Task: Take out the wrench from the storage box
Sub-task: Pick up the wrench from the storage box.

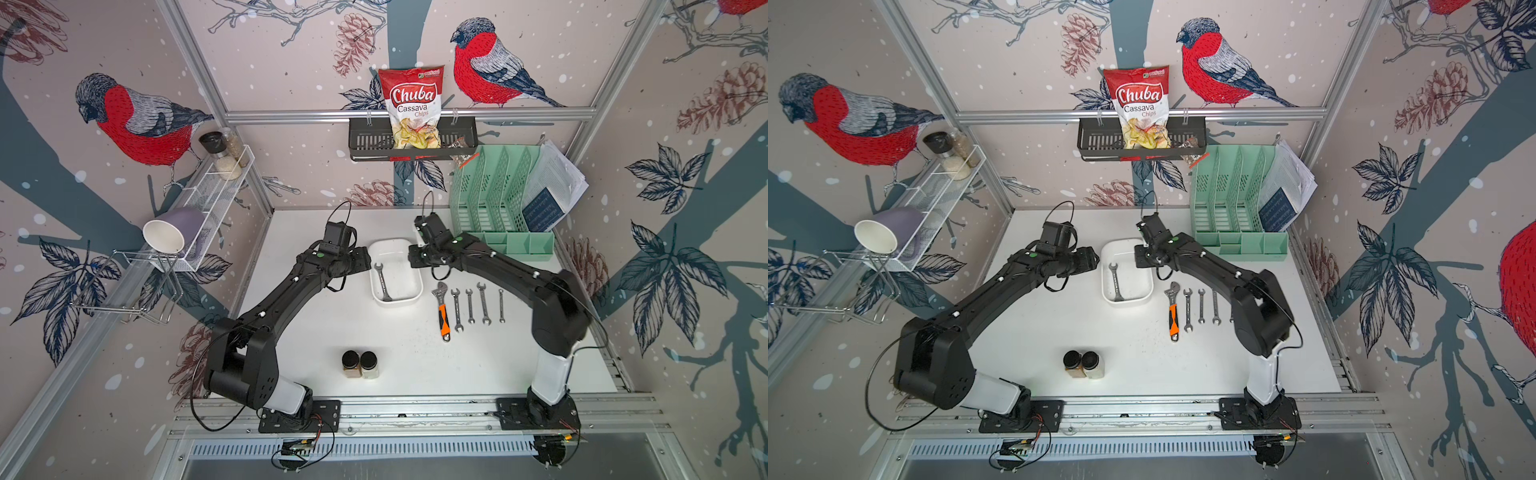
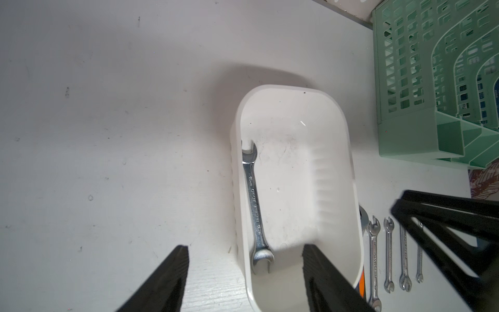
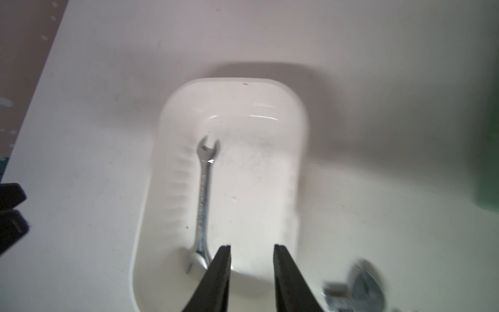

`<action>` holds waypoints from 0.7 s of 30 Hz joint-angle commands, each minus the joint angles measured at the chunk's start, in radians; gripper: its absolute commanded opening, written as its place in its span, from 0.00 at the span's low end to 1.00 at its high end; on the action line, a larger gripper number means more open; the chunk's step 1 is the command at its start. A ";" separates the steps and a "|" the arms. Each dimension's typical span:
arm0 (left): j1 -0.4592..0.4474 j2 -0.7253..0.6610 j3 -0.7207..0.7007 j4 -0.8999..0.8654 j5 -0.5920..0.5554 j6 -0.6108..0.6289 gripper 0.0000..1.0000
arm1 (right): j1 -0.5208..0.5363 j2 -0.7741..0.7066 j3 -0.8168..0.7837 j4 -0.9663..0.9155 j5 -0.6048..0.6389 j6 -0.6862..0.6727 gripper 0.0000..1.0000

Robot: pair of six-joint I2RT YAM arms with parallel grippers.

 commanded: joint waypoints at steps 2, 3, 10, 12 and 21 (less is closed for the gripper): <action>0.016 -0.005 -0.010 0.001 -0.007 0.012 0.70 | 0.059 0.205 0.210 -0.064 -0.027 -0.056 0.36; 0.022 -0.005 -0.012 0.001 -0.005 0.013 0.71 | 0.068 0.250 0.259 -0.087 0.003 -0.061 0.37; 0.043 -0.015 -0.025 0.008 0.009 0.020 0.71 | 0.088 0.363 0.342 -0.138 0.064 -0.069 0.37; 0.048 -0.016 -0.027 0.010 0.016 0.022 0.71 | 0.093 0.371 0.334 -0.136 0.064 -0.063 0.37; 0.058 -0.021 -0.031 0.014 0.036 0.021 0.71 | 0.122 0.398 0.336 -0.125 0.047 -0.053 0.37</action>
